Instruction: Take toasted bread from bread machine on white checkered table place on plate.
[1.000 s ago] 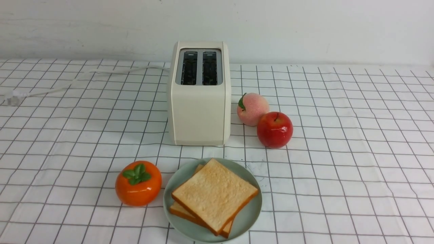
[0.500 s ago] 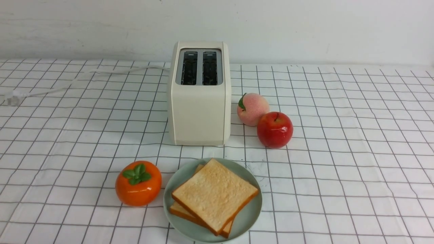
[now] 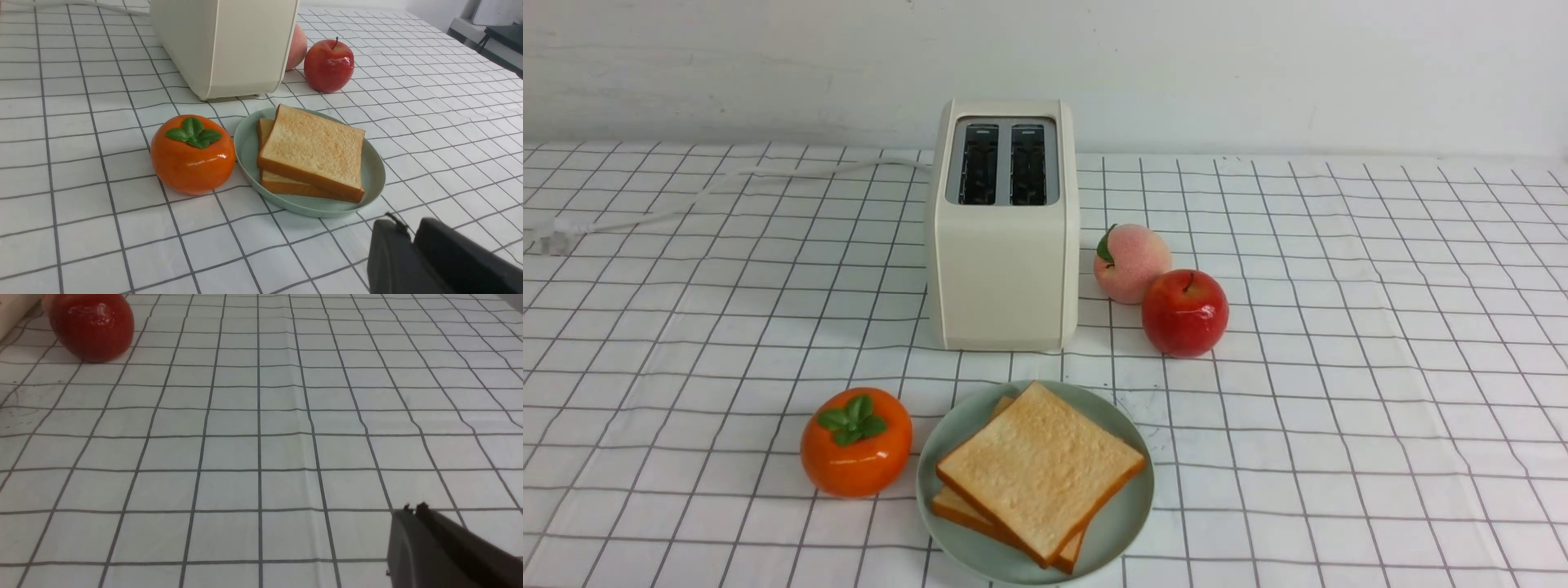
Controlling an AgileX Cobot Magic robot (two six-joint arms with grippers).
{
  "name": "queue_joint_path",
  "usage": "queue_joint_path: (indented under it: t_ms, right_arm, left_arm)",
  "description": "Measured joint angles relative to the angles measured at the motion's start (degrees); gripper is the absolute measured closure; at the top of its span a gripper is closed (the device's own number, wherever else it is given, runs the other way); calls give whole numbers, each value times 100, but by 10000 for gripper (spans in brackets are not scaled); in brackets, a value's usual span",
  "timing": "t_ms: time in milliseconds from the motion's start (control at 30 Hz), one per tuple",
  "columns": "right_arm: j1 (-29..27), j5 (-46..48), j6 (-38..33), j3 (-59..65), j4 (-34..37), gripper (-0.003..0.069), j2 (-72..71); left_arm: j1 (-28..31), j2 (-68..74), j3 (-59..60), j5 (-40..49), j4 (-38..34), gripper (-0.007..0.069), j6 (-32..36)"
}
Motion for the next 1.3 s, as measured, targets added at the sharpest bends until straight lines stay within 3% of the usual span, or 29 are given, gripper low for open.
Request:
queue_joint_path:
  t_ms: [267,367,533,600,733,1000,1300]
  right_arm:
    - [0,5,7,0,0,666,0]
    - [0,5,12,0,0,665,0]
    - [0,5,12,0,0,662,0]
    - [0,5,12,0,0,660,0]
    - [0,5,17,0,0,657,0]
    - [0,5,17,0,0,647,0]
    - [0,5,17,0,0,637,0]
  left_arm:
    - [0,0,6,-78,10,534,0]
    - [66,0,137,-634,261,535,-135]
    - [874,0,534,-1900,1169,638,-707]
    - [1216,0,739,-1987,1379,638,-755]
    - [1670,0,1282,-1955,1456,638,-776]
    - [1718,0,1642,-1298,1445,638,-1011]
    - [1718,0,1642,-1290,1424,638,-1179]
